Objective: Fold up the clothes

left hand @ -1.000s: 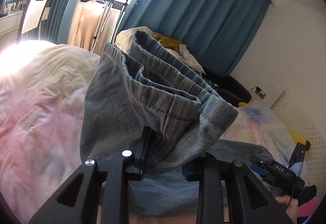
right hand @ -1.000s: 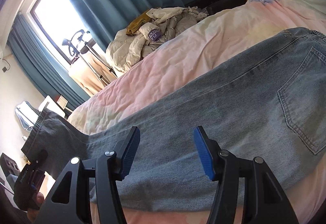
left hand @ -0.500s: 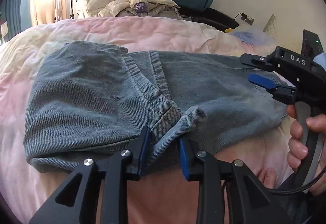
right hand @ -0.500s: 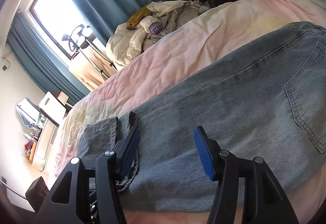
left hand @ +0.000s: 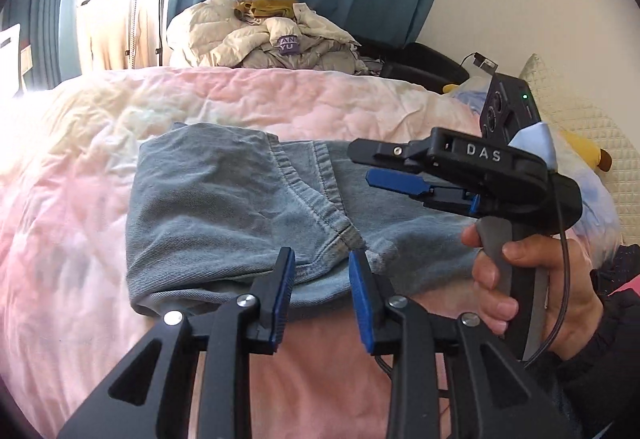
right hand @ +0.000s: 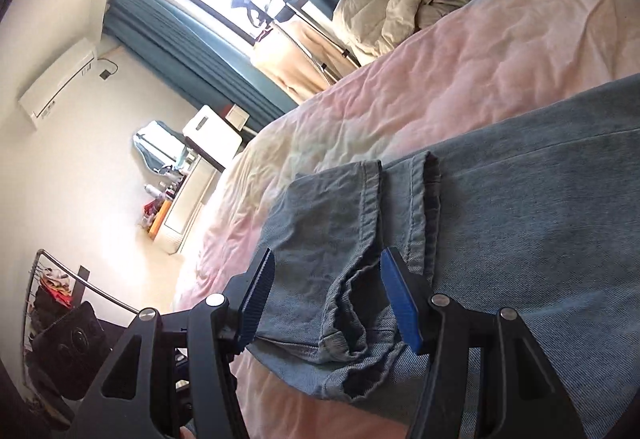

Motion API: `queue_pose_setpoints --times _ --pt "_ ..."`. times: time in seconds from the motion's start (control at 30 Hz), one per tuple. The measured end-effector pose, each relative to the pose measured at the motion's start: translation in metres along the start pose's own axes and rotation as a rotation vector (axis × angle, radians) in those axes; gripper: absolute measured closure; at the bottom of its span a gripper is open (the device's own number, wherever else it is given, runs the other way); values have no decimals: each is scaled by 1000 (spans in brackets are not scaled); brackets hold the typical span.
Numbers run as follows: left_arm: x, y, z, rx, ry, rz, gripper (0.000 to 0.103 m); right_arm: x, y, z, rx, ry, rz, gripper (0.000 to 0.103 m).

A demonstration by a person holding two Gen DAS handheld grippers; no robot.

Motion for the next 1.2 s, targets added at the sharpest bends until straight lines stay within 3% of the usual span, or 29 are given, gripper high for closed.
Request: queue_pose_setpoints --times 0.27,0.47,0.6,0.73,0.8,0.87,1.03,1.13,1.2 --pt "5 -20 17 27 -27 -78 74 -15 -1 42 15 -102 -42 50" --pt "3 -25 22 43 -42 -90 74 -31 -1 66 -103 -171 -111 55" --pt "4 -29 18 42 -32 -111 74 -33 -6 58 -115 -130 -120 89" --pt "11 -42 11 31 2 -174 74 -31 -23 30 -81 -50 -98 96" --pt "14 -50 5 31 22 -209 74 -31 -34 11 -82 -4 -99 96" --pt "16 -57 -2 31 46 -237 74 -35 -45 -6 -157 31 -144 96" --pt "14 -69 -9 46 44 -290 74 -57 -9 -9 -251 -75 3 96" --pt "11 -73 -8 80 21 -296 74 -68 10 -5 -224 -114 90 90" --pt "7 -76 -5 116 2 -291 74 -65 14 -10 -212 -84 117 86"
Point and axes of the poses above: each gripper's, at about its wrist camera, not at the fingertips, and z roughly the way its jaws point, y to its right, x to its top, the point moved 4 cm from there along z, roughly the way its jaws point, and after that the axes turned 2 degrees about x, right-handed, at the moved point
